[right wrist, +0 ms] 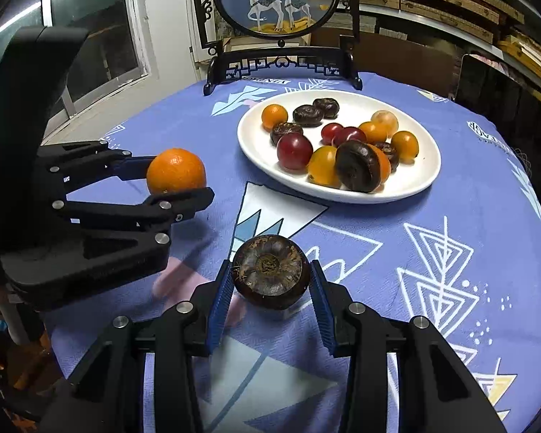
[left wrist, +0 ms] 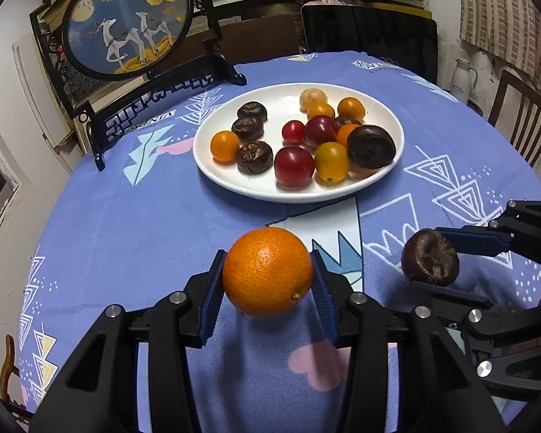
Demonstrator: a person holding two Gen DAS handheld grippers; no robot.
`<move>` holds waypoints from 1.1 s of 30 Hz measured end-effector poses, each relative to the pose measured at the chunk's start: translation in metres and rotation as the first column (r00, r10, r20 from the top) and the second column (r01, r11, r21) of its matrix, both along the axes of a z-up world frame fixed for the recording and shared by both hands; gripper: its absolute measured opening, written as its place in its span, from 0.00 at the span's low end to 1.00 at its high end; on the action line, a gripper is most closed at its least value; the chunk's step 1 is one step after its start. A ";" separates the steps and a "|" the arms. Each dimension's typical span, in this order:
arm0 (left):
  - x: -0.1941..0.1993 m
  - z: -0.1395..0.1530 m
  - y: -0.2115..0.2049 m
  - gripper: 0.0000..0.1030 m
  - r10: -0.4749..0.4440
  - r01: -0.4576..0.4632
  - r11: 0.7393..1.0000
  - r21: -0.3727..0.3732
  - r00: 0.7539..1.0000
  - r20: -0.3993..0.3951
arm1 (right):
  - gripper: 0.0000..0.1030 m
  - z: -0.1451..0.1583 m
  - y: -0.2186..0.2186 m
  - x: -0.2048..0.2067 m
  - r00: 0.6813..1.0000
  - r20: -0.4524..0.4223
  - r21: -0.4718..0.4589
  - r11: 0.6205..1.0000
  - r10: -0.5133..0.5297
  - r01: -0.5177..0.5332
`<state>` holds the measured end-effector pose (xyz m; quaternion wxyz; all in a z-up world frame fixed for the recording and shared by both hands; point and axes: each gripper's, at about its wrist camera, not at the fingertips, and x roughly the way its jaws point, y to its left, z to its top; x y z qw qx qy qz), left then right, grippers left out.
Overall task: Organize fruits
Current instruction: 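Carry both fruits over the plate and open both grippers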
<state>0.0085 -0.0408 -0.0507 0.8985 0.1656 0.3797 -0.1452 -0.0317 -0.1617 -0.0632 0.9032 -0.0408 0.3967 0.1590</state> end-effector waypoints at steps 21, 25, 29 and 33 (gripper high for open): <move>0.066 0.054 -0.025 0.43 0.034 -0.033 0.999 -0.012 0.992 0.120 | 0.41 0.077 -0.032 0.059 0.977 0.188 0.075 0.994 -0.095 0.082; 0.096 0.057 -0.030 0.43 0.053 -0.051 0.999 -0.015 0.992 0.117 | 0.41 0.086 -0.042 0.084 0.972 0.197 0.105 0.988 -0.130 0.110; 0.119 0.054 -0.033 0.43 0.066 -0.064 0.998 -0.018 0.993 0.095 | 0.41 0.086 -0.049 0.106 0.970 0.189 0.116 0.985 -0.150 0.130; 0.137 0.050 -0.037 0.43 0.058 -0.058 0.998 0.001 0.994 0.088 | 0.41 0.082 -0.052 0.124 0.972 0.174 0.115 0.984 -0.158 0.139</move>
